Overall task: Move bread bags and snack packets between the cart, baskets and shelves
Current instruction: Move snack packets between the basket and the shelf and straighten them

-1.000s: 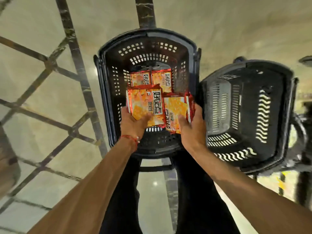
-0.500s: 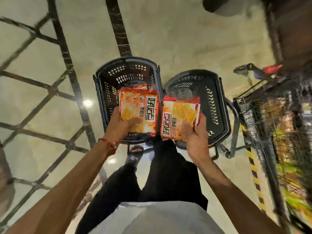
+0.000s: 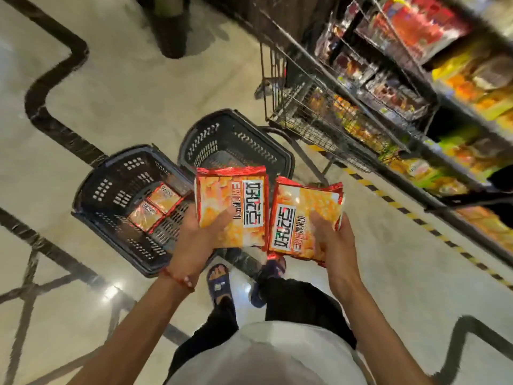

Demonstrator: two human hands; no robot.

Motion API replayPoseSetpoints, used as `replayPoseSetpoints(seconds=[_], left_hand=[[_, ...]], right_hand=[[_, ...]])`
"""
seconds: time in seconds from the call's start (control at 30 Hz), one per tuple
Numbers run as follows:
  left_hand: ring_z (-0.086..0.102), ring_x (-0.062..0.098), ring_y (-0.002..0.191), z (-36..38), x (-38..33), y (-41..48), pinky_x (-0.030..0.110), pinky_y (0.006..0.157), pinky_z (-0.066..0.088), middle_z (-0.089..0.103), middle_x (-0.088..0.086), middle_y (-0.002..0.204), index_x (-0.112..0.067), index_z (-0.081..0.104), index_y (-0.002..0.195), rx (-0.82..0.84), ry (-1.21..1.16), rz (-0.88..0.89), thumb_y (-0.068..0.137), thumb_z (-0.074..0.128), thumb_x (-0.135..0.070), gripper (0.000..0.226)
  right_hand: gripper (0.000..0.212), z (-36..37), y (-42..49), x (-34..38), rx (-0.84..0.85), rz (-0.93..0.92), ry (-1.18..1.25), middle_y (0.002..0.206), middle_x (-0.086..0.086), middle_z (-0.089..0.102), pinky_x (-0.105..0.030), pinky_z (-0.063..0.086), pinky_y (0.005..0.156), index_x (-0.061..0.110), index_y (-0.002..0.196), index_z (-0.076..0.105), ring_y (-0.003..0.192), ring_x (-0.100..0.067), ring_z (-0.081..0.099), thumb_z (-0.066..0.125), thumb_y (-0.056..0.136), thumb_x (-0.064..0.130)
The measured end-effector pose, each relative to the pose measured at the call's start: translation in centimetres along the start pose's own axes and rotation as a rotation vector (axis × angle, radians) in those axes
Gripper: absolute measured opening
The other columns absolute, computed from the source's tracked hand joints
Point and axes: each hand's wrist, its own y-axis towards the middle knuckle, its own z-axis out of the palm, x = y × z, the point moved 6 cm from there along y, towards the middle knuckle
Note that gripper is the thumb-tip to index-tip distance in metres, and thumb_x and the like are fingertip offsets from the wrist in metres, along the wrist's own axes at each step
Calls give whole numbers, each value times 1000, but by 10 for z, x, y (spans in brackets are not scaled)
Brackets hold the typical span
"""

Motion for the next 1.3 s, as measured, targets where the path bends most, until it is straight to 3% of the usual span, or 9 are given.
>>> replayPoseSetpoints(seconds=[0.13, 0.23, 0.4, 0.5, 0.6, 0.7, 0.9, 1.1, 1.3], left_hand=[[71, 19, 113, 59, 8, -21, 51, 101, 53, 75, -4, 120, -26, 60, 131, 118, 157, -6, 78, 87, -40, 61], [71, 24, 114, 116, 22, -37, 49, 99, 55, 74, 4, 122, -16, 56, 135, 240, 181, -38, 86, 82, -22, 56], [73, 16, 108, 222, 47, -77, 32, 89, 59, 76, 0, 118, -18, 60, 134, 424, 322, -11, 81, 83, -31, 59], [75, 20, 104, 290, 74, -110, 25, 77, 60, 77, 5, 116, -11, 60, 132, 522, 379, 17, 84, 76, -22, 51], [74, 24, 105, 357, 110, -143, 37, 86, 62, 75, 9, 118, -9, 58, 133, 556, 443, 32, 80, 86, -30, 63], [75, 25, 103, 424, 152, -177, 43, 88, 62, 77, 7, 114, -14, 64, 126, 565, 497, 35, 83, 82, -28, 49], [77, 15, 86, 555, 215, -236, 21, 64, 59, 80, -1, 100, -16, 66, 118, 597, 556, 59, 89, 73, -9, 30], [78, 21, 90, 679, 250, -274, 29, 68, 63, 79, 0, 103, -22, 63, 120, 674, 620, 50, 86, 78, -17, 38], [77, 21, 94, 819, 292, -277, 39, 80, 62, 78, 1, 108, -22, 60, 126, 803, 685, 49, 83, 81, -26, 48]], right_hand=[[39, -73, -27, -11, -111, -9, 96, 121, -10, 76, -52, 64, 83, 12, 135, 59, 105, -31, 76, 68, 100, 25], [42, -130, -45, -22, -203, -18, 105, 118, -6, 77, -59, 62, 88, 17, 132, 63, 104, -29, 77, 71, 95, 35], [34, -243, -75, -46, -350, -22, 169, 111, 0, 80, -55, 61, 94, 24, 122, 67, 101, -24, 78, 73, 94, 42], [38, -321, -90, -63, -429, -29, 232, 105, 1, 81, -54, 62, 91, 23, 116, 69, 95, -23, 79, 76, 86, 45], [48, -405, -99, -85, -458, -36, 258, 106, 0, 80, -54, 63, 89, 19, 119, 66, 95, -22, 79, 78, 81, 46], [53, -486, -106, -109, -425, -38, 359, 110, -5, 79, -51, 65, 81, 13, 125, 62, 98, -27, 78, 78, 81, 38], [29, -635, -126, -137, -476, -50, 469, 108, 0, 79, -30, 63, 66, 23, 122, 63, 93, -18, 79, 72, 96, 24], [53, -754, -128, -143, -559, -51, 554, 122, -6, 75, -57, 62, 87, 25, 137, 57, 106, -30, 76, 75, 89, 38], [45, -877, -113, -139, -723, -63, 563, 119, -5, 77, -57, 62, 89, 23, 136, 57, 102, -29, 77, 74, 95, 29]])
